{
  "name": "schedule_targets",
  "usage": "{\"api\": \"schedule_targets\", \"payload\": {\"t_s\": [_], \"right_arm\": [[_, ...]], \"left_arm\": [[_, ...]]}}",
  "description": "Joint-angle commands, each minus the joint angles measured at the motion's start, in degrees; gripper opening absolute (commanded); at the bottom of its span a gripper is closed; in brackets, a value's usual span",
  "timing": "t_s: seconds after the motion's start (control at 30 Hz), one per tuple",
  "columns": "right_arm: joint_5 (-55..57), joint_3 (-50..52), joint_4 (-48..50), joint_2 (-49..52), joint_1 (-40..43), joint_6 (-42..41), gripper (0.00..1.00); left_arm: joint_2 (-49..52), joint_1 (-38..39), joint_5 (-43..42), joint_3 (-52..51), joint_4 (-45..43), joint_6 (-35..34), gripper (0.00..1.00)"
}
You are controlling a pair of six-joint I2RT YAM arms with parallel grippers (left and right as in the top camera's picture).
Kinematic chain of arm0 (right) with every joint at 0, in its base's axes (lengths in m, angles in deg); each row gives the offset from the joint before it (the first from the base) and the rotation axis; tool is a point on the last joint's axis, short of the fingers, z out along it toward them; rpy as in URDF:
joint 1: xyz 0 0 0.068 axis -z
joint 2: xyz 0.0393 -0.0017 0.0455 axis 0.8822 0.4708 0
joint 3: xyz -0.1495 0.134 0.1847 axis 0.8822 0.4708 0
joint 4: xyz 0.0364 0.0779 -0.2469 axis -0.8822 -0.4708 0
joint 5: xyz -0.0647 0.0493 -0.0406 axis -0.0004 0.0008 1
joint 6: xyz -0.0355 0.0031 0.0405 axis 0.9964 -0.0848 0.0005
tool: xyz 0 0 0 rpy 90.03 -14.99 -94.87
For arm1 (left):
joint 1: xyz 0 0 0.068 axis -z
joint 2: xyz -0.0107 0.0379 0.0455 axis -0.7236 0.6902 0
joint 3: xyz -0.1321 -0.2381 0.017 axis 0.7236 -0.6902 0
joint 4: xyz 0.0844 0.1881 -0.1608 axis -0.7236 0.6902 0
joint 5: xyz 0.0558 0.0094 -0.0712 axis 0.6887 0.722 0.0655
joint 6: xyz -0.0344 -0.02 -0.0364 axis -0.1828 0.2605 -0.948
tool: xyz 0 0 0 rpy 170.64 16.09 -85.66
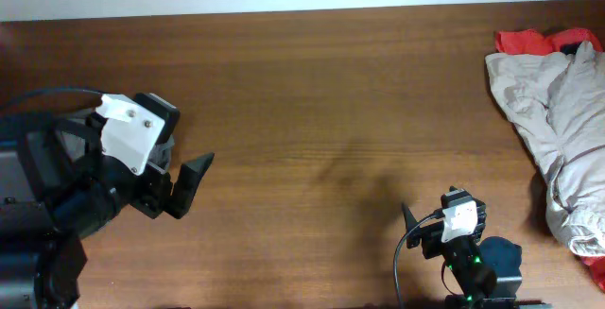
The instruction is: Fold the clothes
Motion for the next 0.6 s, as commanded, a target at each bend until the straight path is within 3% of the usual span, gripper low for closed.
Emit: {"api": "schedule_targets", "payload": {"t_s": [0.0,0.3,0.4,0.57], "right_arm": [[-1.0,0.5,0.2,-0.6,0.5,-0.5,0.99],[-1.0,0.5,0.2,-0.6,0.5,-0.5,0.99],[-1.0,0.5,0.2,-0.6,0.5,-0.5,0.99],[-1.0,0.5,0.2,-0.6,0.5,-0.5,0.99]], "left_arm": [[0.0,0.3,-0.9,0.2,0.1,0.9,0.99],[-3.5,1.1,1.9,-2.3,0.0,1.9,0.99],[-8.3,1.1,4.5,-9.8,-8.0,2.0,0.99],[-18.8,1.1,4.1,-31.3,-28.8,1.9,0.99]]}}
